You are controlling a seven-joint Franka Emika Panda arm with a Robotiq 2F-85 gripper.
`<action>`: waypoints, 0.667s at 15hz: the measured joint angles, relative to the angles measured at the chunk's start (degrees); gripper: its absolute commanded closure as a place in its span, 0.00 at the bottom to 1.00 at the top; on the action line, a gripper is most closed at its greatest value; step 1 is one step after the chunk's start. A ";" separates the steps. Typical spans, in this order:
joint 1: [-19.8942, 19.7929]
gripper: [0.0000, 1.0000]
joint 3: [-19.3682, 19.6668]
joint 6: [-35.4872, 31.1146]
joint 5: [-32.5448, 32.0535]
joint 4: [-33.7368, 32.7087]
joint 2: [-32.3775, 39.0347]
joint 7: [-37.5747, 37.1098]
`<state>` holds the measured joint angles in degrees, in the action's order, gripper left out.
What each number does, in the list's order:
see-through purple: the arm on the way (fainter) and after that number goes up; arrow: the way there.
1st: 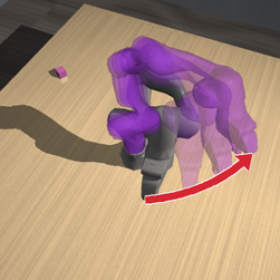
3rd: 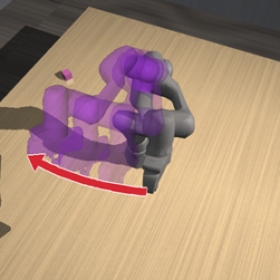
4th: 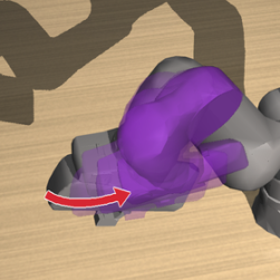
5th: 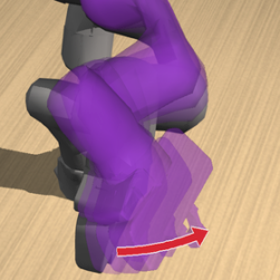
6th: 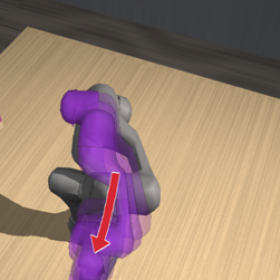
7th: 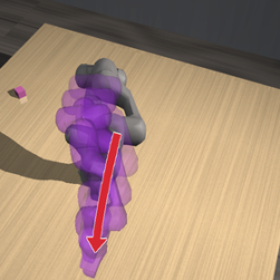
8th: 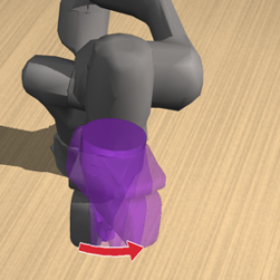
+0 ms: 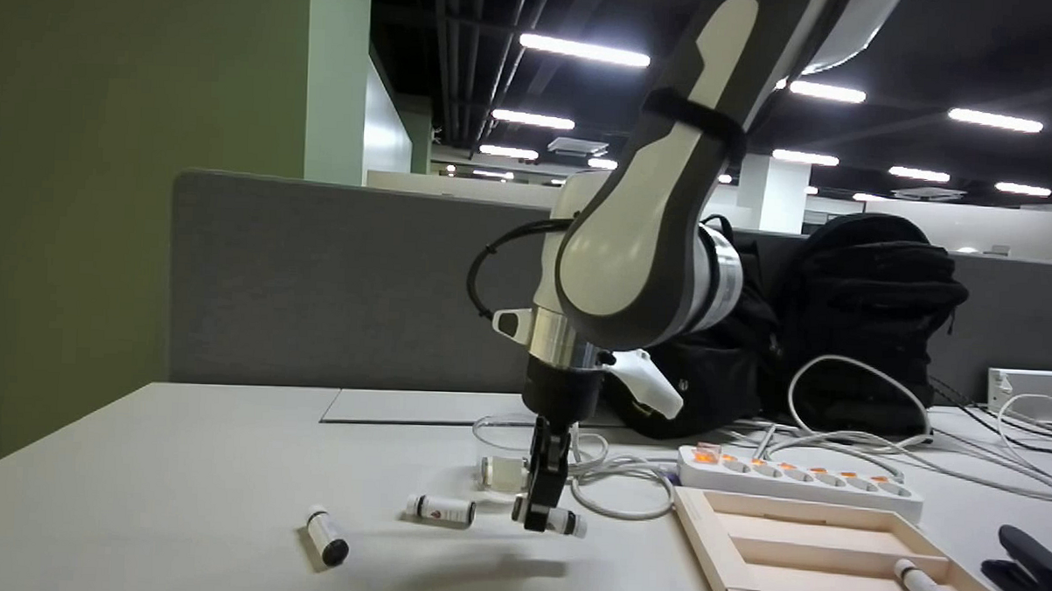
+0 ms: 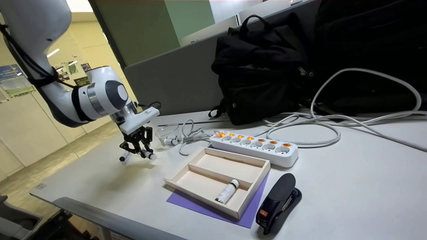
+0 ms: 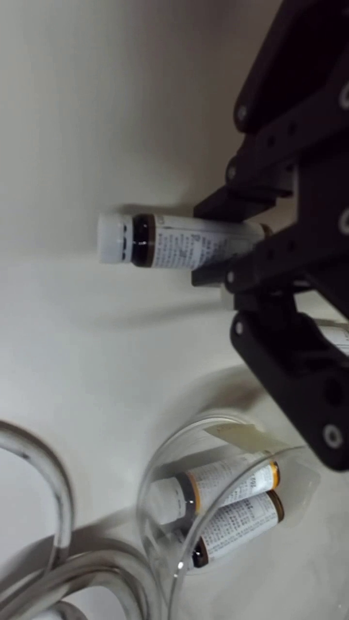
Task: Take a bottle out of the cup and place it on the table
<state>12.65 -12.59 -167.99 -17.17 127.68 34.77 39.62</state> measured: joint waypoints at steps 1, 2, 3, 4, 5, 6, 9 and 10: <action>0.14 0.93 0.49 0.14 -0.40 0.11 0.09 -0.24; 0.16 0.93 0.81 0.34 -0.77 0.11 0.22 -0.39; 0.16 0.93 1.02 0.67 -0.90 0.11 0.38 -0.46; 0.16 0.93 1.14 1.11 -0.92 0.11 0.58 -0.47; 0.16 0.93 1.19 1.48 -0.92 0.11 0.85 -0.48; 0.16 0.93 1.19 1.82 -0.92 0.11 1.12 -0.51; 0.16 0.93 1.20 2.65 -0.92 0.09 1.77 -0.63; 0.16 0.93 1.23 2.73 -0.93 0.07 1.96 -0.70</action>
<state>12.82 -11.36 -165.26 -18.10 127.76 36.73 38.93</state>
